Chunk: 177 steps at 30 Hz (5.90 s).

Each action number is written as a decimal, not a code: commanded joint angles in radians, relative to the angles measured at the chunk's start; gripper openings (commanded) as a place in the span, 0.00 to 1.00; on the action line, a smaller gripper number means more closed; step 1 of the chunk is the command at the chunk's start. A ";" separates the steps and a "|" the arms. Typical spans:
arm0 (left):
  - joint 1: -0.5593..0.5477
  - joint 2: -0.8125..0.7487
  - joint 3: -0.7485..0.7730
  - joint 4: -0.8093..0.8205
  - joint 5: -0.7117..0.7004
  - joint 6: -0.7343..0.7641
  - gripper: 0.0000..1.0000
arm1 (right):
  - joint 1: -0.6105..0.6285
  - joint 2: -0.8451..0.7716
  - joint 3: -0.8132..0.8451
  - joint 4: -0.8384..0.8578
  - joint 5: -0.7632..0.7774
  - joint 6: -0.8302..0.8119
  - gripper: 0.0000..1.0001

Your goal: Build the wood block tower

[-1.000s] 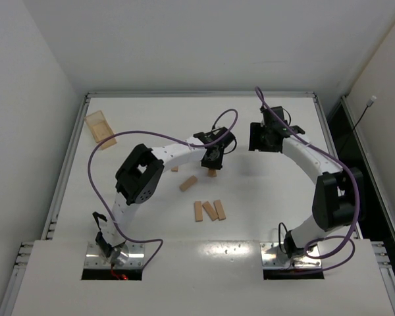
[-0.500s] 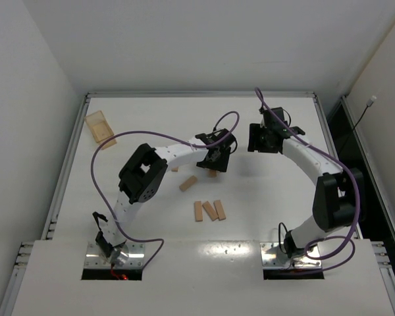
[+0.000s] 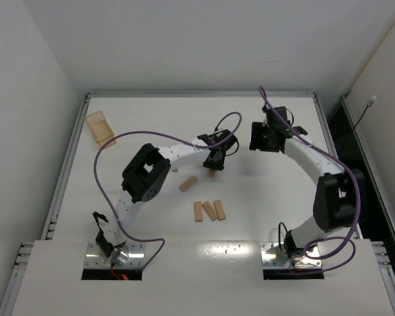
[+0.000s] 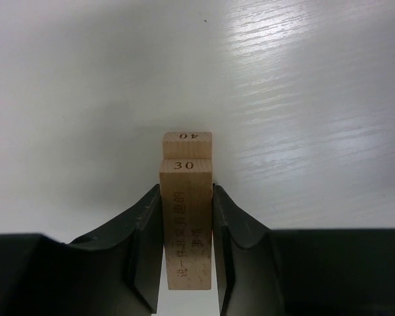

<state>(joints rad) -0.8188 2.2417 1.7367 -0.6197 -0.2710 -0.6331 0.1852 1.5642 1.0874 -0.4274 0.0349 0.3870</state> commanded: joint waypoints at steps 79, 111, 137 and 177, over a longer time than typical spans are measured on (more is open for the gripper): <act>0.773 -0.742 -0.310 0.121 0.417 0.259 0.85 | 0.488 0.164 0.134 -0.185 -0.511 -1.034 0.12; 0.899 -0.659 -0.276 0.133 0.604 0.230 0.82 | 0.527 0.444 0.332 -0.297 -0.349 -1.154 0.20; 0.899 -0.668 -0.325 0.161 0.632 0.220 0.79 | 0.517 0.490 0.362 -0.287 -0.329 -1.154 0.39; 0.899 -0.659 -0.325 0.170 0.641 0.220 0.76 | 0.517 0.490 0.371 -0.278 -0.340 -1.145 0.53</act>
<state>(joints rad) 0.0673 1.5887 1.4162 -0.4835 0.3519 -0.4046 0.7082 2.0460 1.4197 -0.7185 -0.2878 -0.7521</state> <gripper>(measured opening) 0.763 0.520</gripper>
